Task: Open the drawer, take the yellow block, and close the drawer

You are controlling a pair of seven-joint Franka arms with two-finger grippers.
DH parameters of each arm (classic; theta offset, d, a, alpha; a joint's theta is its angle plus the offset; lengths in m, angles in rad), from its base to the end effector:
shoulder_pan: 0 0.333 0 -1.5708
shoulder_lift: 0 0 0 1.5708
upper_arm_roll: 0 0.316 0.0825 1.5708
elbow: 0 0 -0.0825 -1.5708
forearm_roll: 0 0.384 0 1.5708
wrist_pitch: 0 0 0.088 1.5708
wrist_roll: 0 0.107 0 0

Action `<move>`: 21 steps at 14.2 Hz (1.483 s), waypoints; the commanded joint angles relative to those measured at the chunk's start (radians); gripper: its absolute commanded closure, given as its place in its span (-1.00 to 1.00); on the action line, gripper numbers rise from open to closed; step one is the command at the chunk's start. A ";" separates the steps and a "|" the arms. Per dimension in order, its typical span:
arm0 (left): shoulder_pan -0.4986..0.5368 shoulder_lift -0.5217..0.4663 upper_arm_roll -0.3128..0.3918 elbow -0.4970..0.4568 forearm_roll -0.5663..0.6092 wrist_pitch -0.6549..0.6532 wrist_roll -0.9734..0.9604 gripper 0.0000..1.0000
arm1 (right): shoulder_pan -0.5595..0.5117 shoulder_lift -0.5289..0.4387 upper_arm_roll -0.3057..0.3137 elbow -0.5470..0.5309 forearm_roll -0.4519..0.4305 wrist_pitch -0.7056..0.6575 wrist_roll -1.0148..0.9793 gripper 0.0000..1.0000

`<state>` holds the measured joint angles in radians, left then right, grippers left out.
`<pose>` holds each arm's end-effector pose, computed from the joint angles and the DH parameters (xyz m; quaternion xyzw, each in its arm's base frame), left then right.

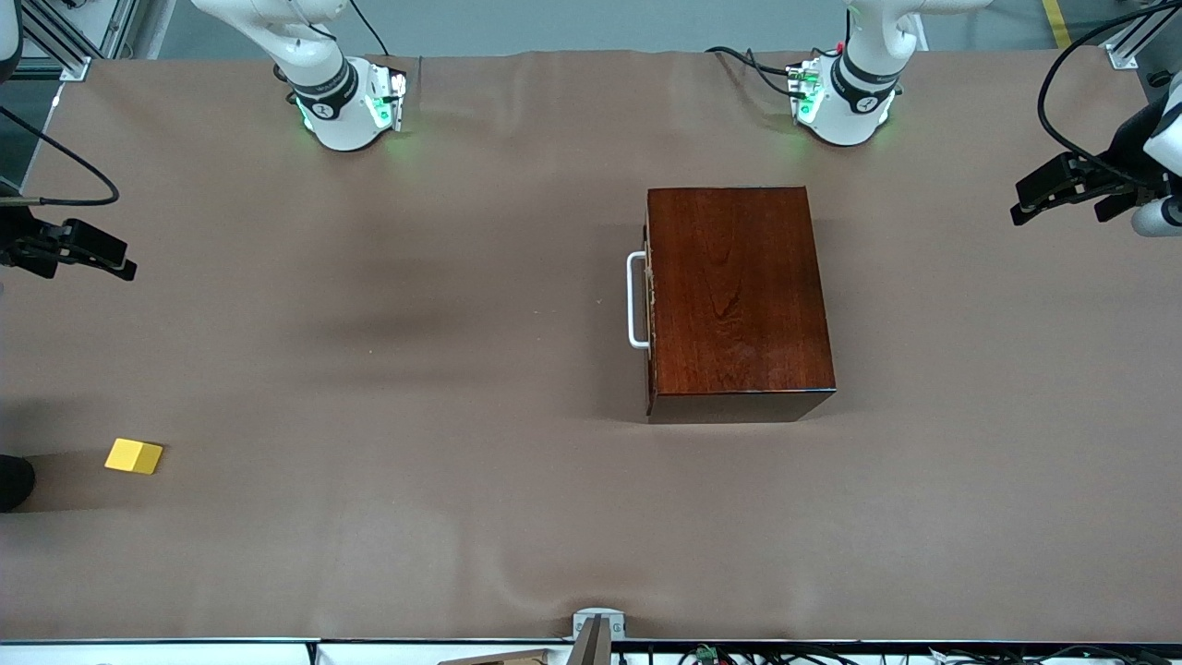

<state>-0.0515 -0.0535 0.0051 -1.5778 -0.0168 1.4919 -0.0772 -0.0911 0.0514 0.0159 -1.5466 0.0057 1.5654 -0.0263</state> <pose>0.5291 -0.0264 0.6434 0.9997 0.0149 -0.0167 0.0075 0.5676 -0.0424 0.6066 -0.9996 0.0245 0.0161 0.0041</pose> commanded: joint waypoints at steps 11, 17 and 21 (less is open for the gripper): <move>0.007 -0.020 -0.106 0.007 0.014 -0.042 0.022 -1.00 | -0.007 -0.002 0.006 0.008 -0.010 -0.011 -0.006 -1.00; 0.019 -0.011 -0.105 -0.007 0.017 0.007 0.037 -1.00 | -0.007 -0.002 0.006 0.008 -0.010 -0.011 -0.006 -1.00; 0.019 -0.005 -0.100 -0.007 0.018 0.007 0.040 -1.00 | -0.007 -0.001 0.006 0.008 -0.010 -0.011 -0.006 -1.00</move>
<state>-0.0447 -0.0559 -0.0880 -1.5809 -0.0167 1.4893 -0.0664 -0.0911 0.0514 0.0159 -1.5466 0.0057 1.5645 -0.0263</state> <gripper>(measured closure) 0.000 0.000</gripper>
